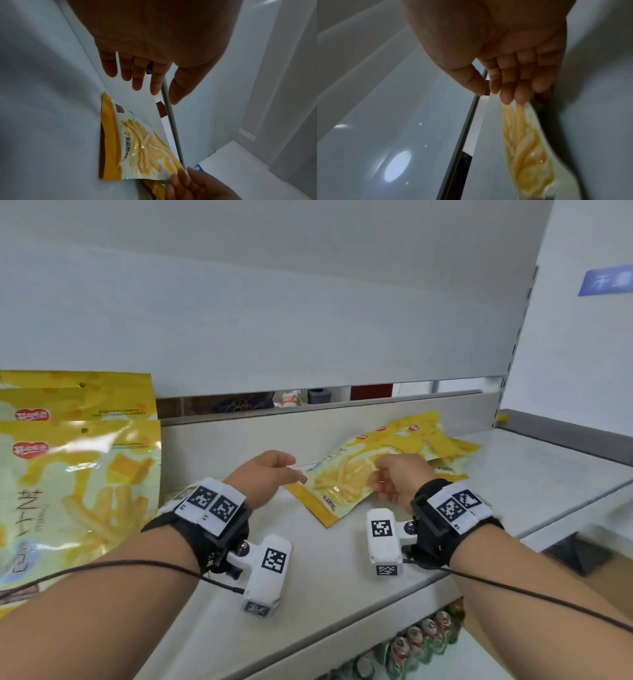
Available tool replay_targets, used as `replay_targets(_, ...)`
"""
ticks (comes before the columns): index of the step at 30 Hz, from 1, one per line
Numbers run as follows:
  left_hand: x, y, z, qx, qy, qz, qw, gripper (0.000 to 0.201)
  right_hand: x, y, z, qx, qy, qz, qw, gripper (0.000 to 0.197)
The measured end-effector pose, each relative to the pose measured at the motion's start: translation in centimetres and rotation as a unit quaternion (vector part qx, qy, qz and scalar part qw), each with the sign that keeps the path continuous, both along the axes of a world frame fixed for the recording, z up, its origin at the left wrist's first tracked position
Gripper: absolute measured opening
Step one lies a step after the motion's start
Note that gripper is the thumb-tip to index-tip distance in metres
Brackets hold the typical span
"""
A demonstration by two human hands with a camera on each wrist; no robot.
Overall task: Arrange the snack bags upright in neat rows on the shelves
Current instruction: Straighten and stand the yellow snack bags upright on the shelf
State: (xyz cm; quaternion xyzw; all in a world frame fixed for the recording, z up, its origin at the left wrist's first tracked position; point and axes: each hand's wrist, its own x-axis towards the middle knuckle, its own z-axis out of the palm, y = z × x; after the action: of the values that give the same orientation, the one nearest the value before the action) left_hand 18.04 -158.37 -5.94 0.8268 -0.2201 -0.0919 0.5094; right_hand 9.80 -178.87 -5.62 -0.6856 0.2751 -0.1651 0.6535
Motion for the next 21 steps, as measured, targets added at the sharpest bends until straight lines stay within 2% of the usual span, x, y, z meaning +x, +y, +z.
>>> replay_targets(3,1.4,-2.9,-0.7,0.049,0.0,0.009,0.999,0.042,-0.7,-2.9,-1.0,0.016,0.045,-0.004,0.999,0.014)
replay_targets(5,2.1,-4.7,-0.9,0.068,-0.007,0.027,0.997,0.046,-0.8,-4.7,-1.6,0.05,0.047,-0.008,0.998,0.016)
replay_targets(13,4.4,-8.9,-1.4,0.178,0.008,0.067,0.982,0.059,1.5,-7.8,-1.9,0.148,-0.08,-0.04,0.985,0.013)
replay_targets(15,4.9,-8.7,-1.6,0.17,0.021,0.062,0.983,0.063,2.1,-7.9,-2.0,0.136,-0.111,-0.042,0.984,0.018)
replay_targets(17,5.4,-8.3,-1.7,0.143,0.031,0.048,0.988,0.072,2.5,-7.7,-2.0,0.131,-0.143,-0.038,0.98,0.005)
replay_targets(21,6.1,-7.2,-1.7,0.111,0.069,0.004,0.991,0.093,3.4,-7.3,-0.8,0.139,-0.201,-0.023,0.97,0.022)
